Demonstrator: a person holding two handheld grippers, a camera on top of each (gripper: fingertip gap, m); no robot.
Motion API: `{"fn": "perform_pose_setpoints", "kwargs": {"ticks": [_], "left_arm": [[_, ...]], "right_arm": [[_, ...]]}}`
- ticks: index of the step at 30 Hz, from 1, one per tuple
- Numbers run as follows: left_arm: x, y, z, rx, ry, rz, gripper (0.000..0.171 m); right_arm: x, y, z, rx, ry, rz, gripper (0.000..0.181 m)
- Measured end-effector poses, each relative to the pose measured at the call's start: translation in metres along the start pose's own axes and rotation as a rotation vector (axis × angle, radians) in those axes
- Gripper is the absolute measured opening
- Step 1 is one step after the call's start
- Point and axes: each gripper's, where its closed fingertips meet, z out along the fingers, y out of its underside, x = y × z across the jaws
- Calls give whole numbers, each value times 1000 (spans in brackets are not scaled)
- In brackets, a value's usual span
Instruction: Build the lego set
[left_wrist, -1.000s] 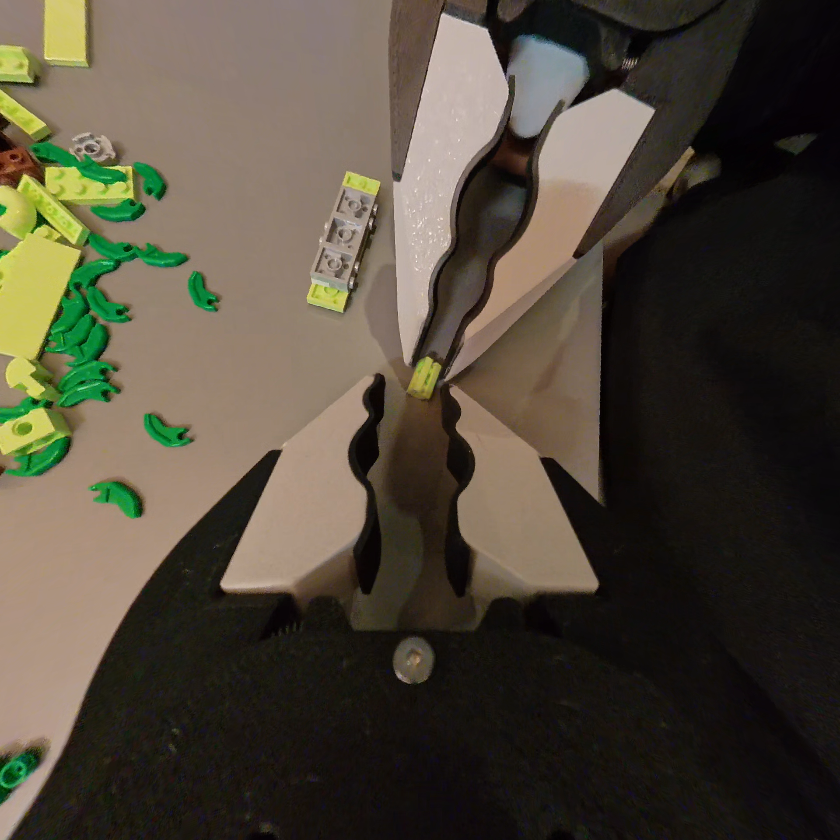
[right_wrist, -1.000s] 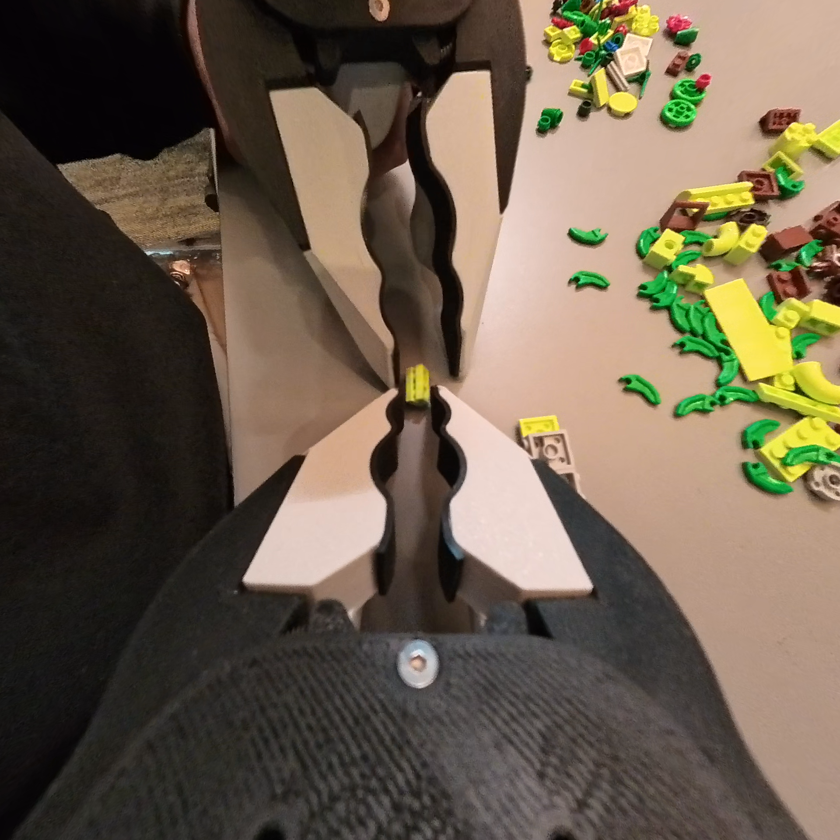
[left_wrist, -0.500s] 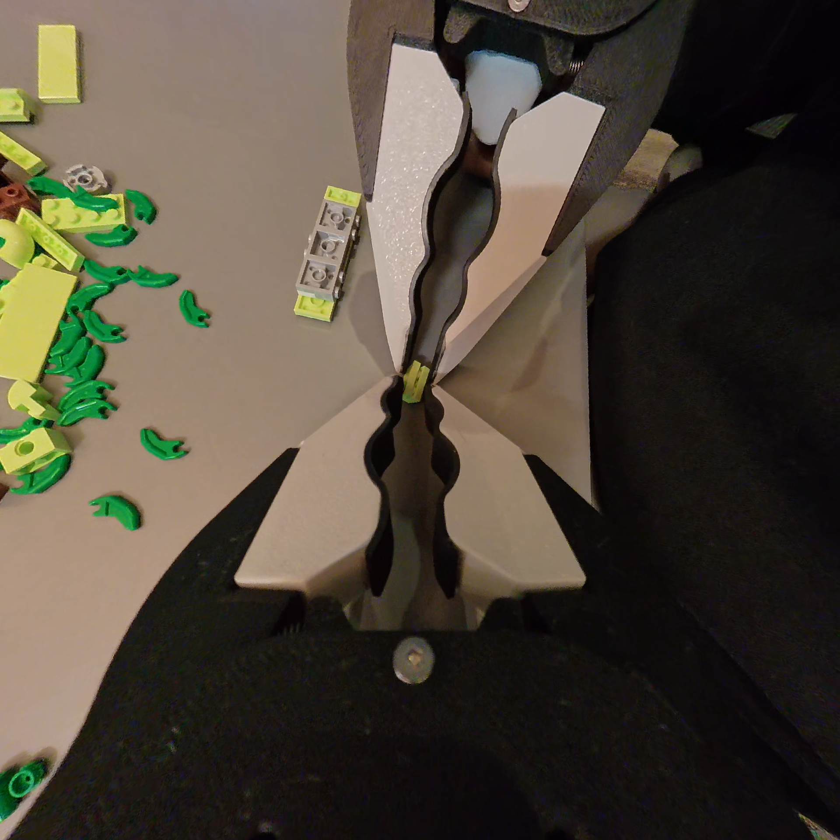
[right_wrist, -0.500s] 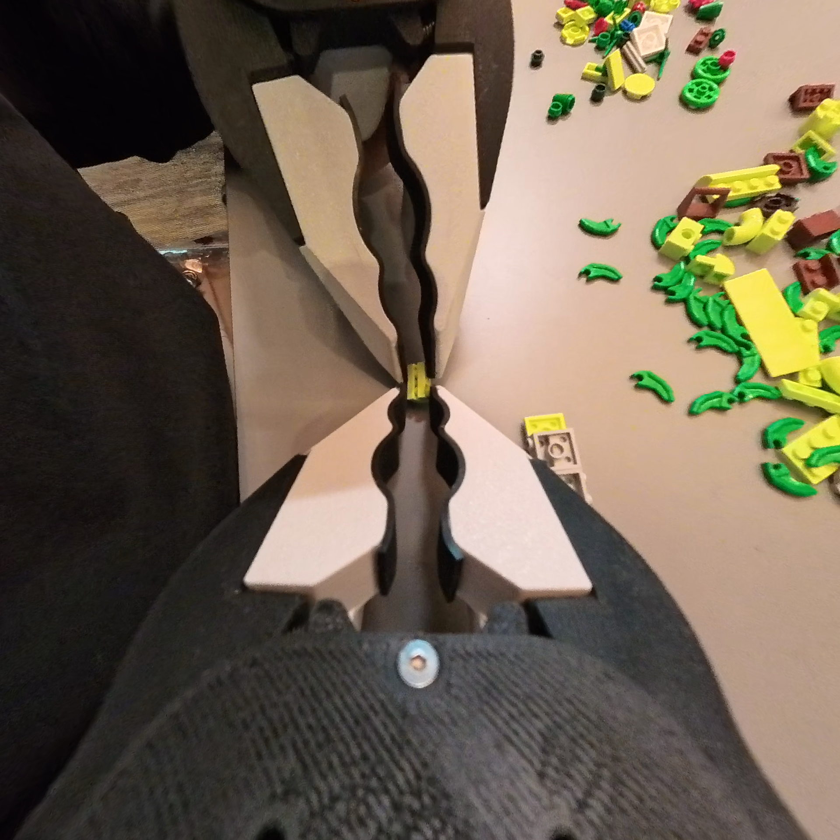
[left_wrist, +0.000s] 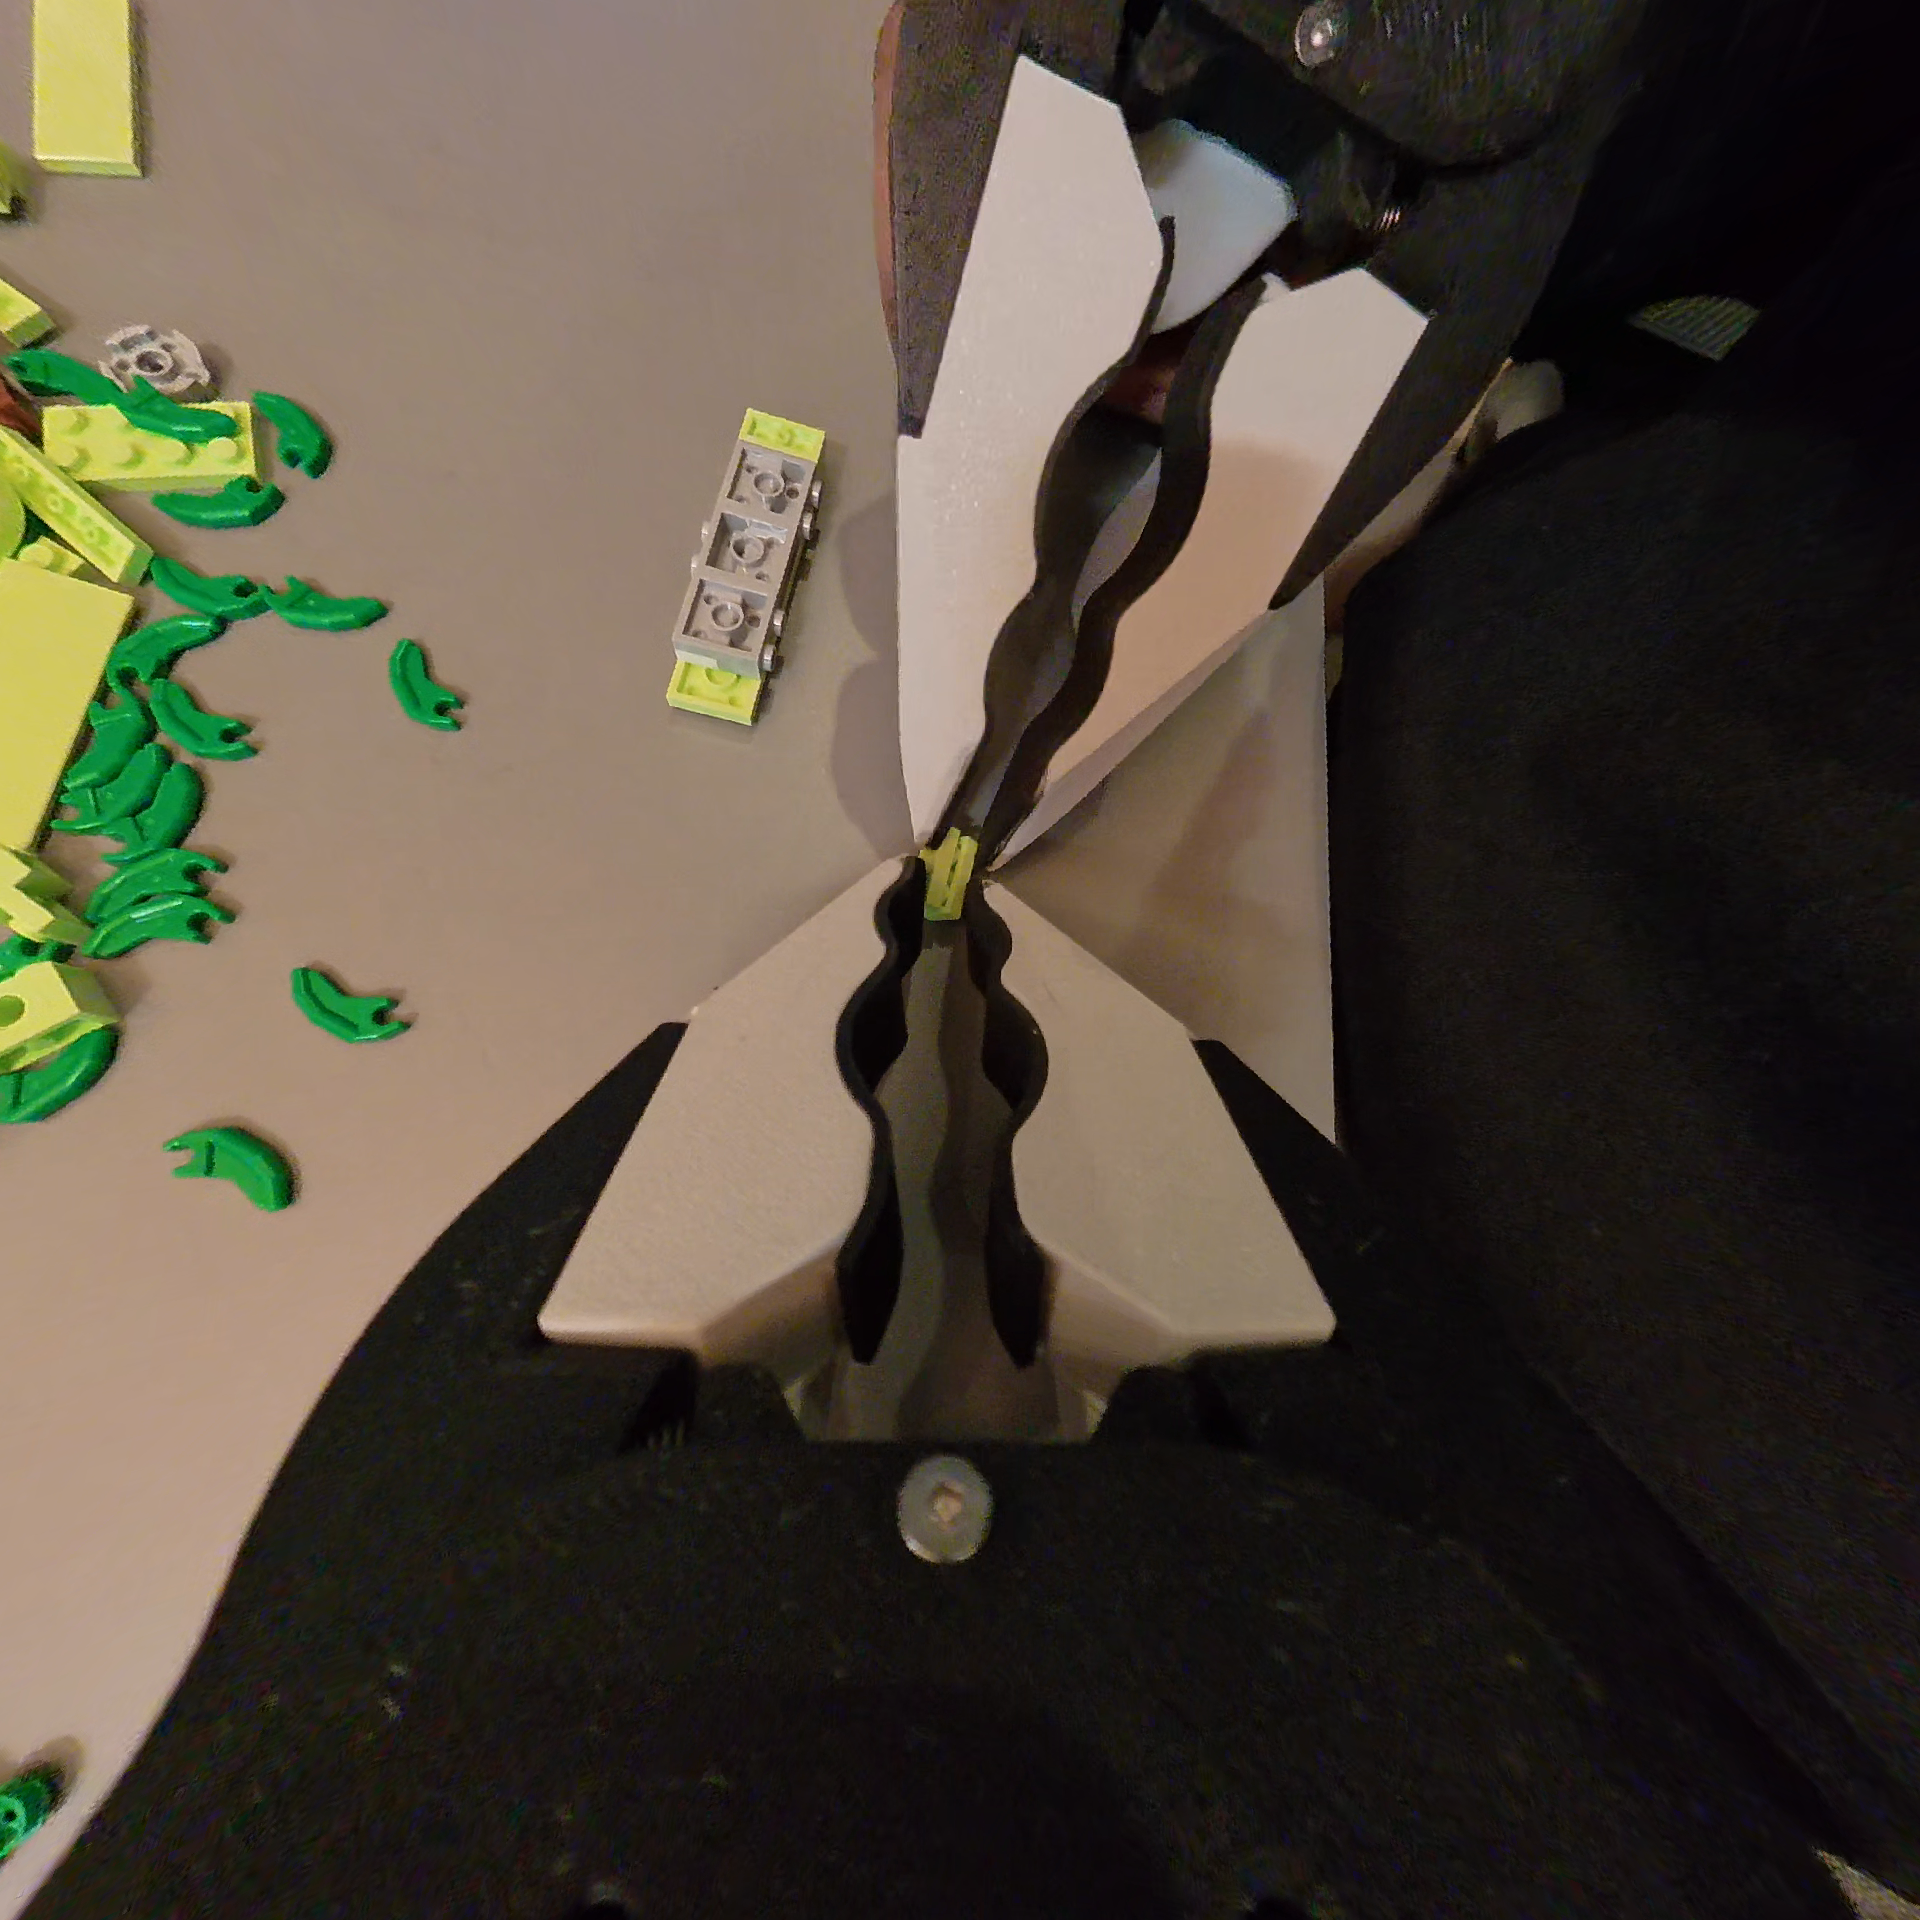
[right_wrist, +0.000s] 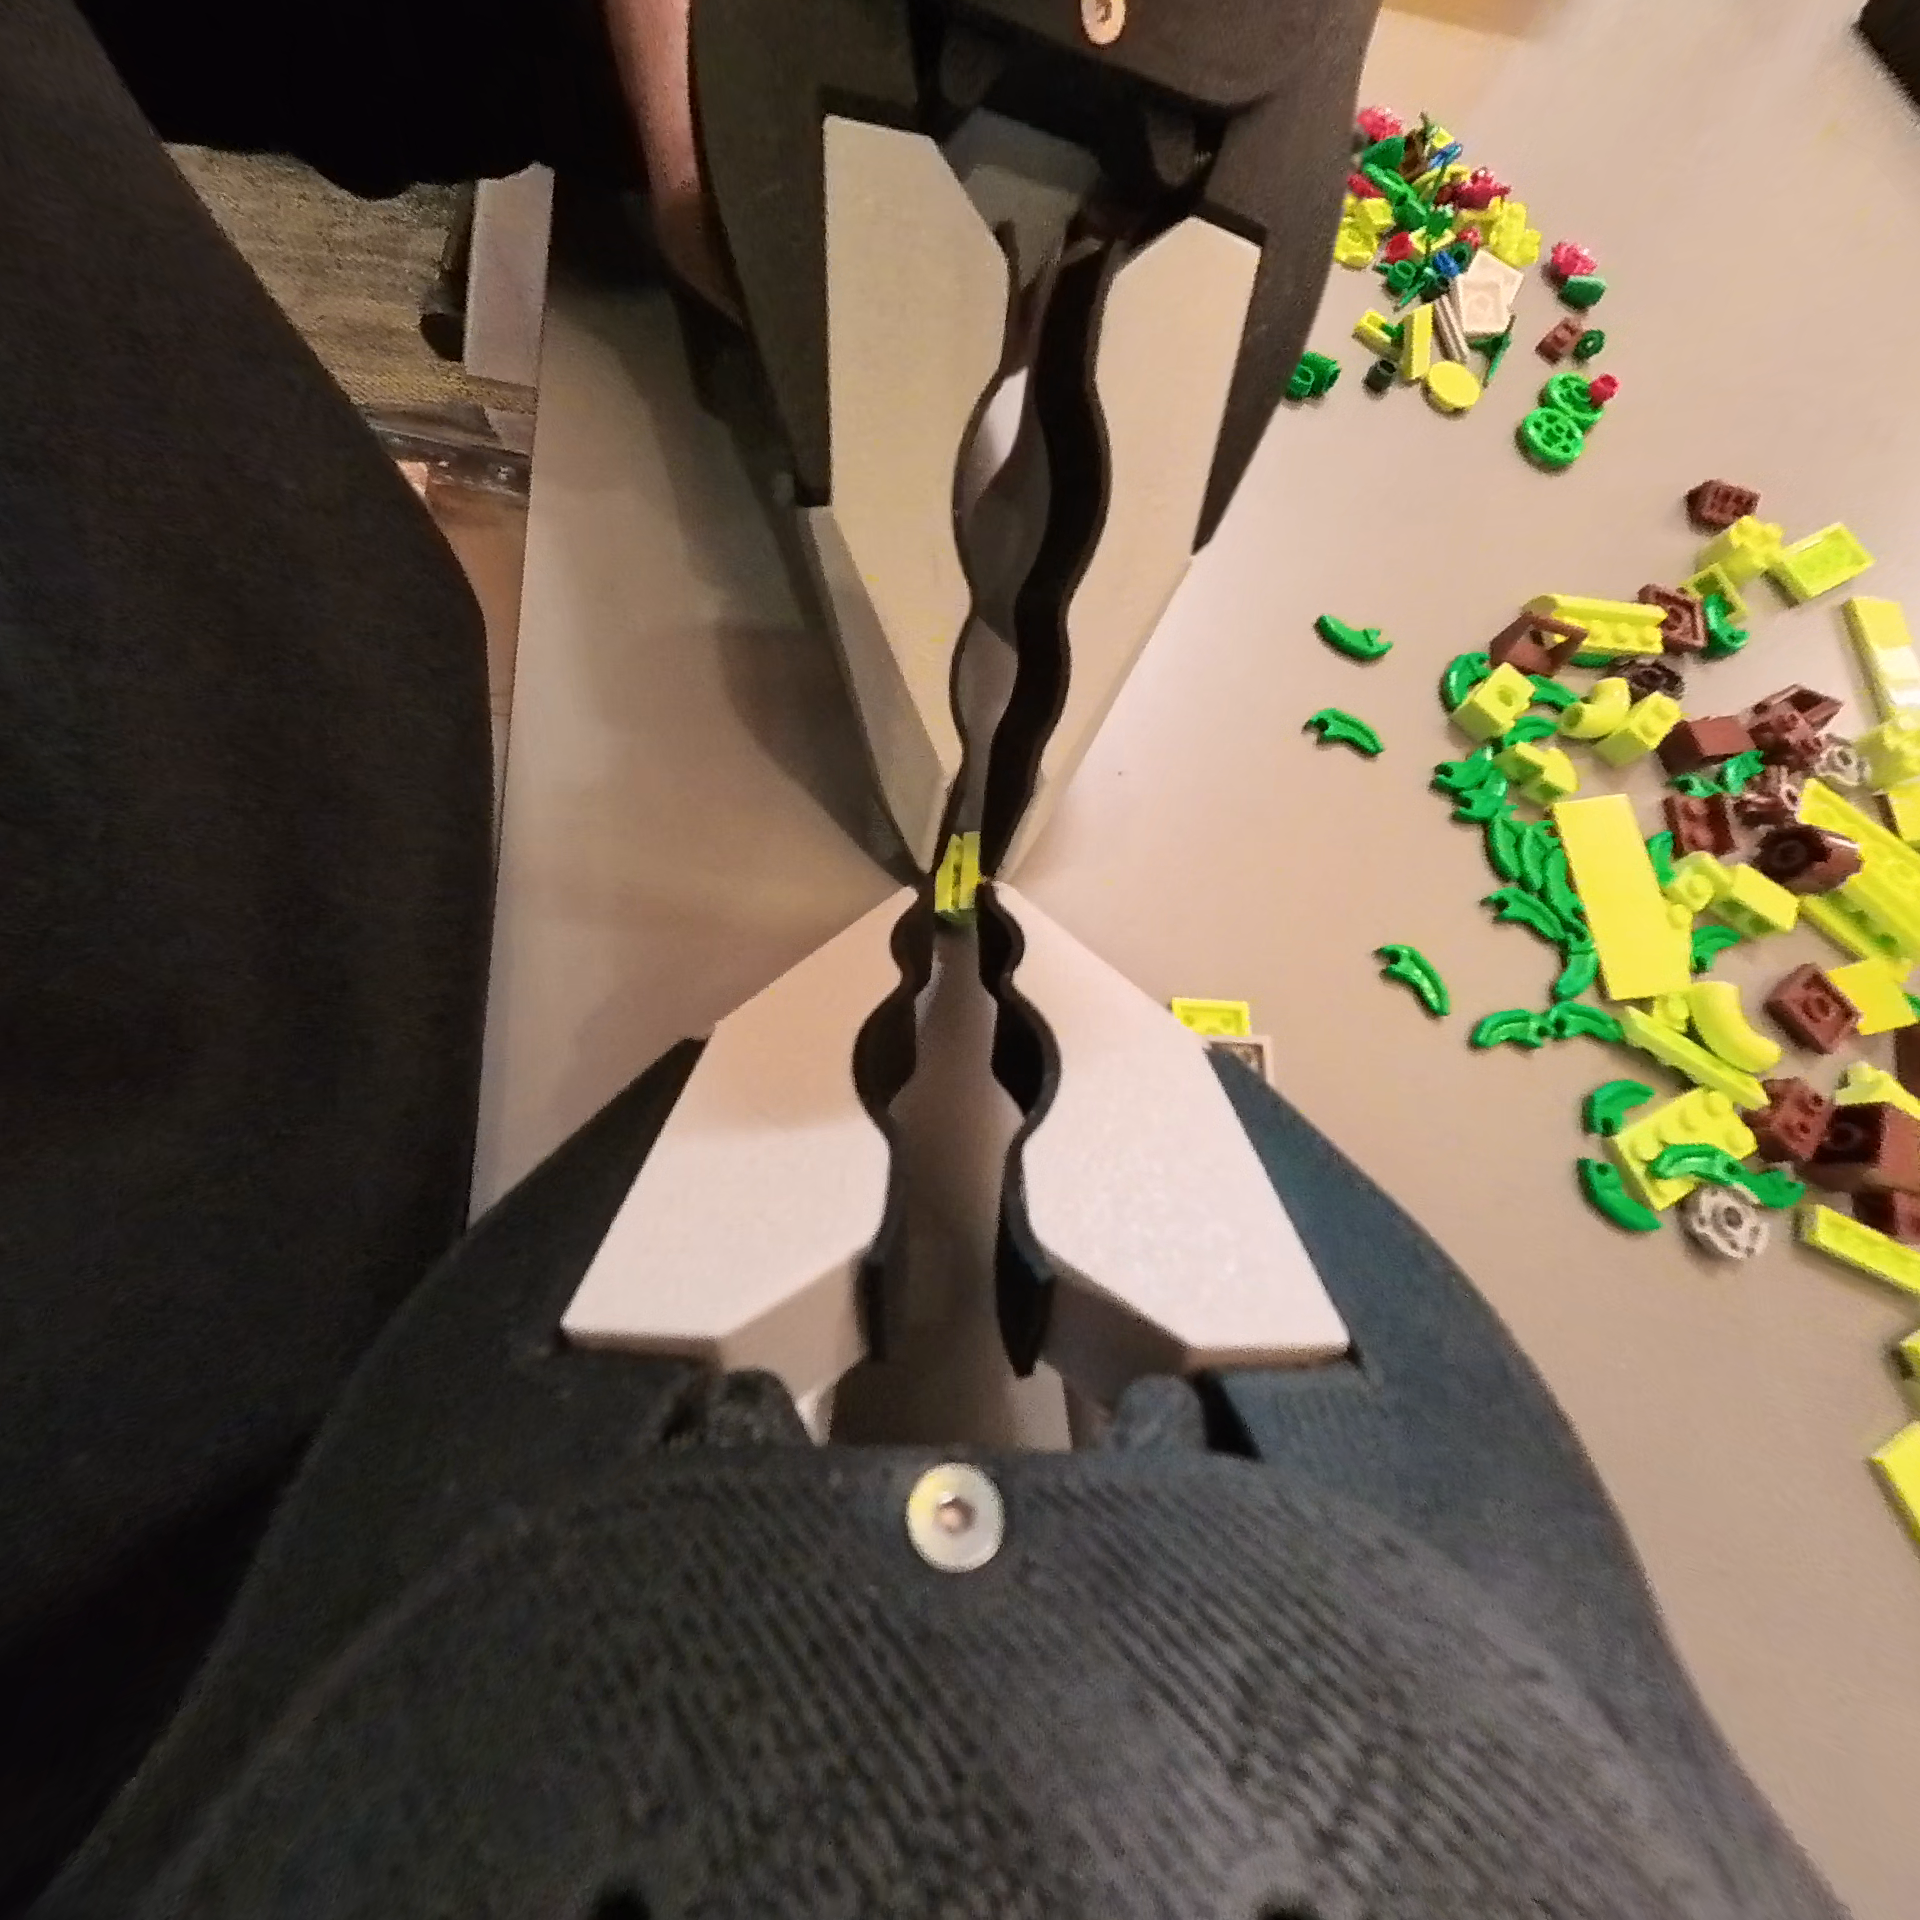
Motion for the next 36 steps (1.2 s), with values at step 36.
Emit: {"fn": "perform_pose_setpoints", "kwargs": {"ticks": [36], "left_arm": [[-5,4,-1,-16,-59,36,9]], "right_arm": [[2,-1,2,-2,-249,340,4]]}}
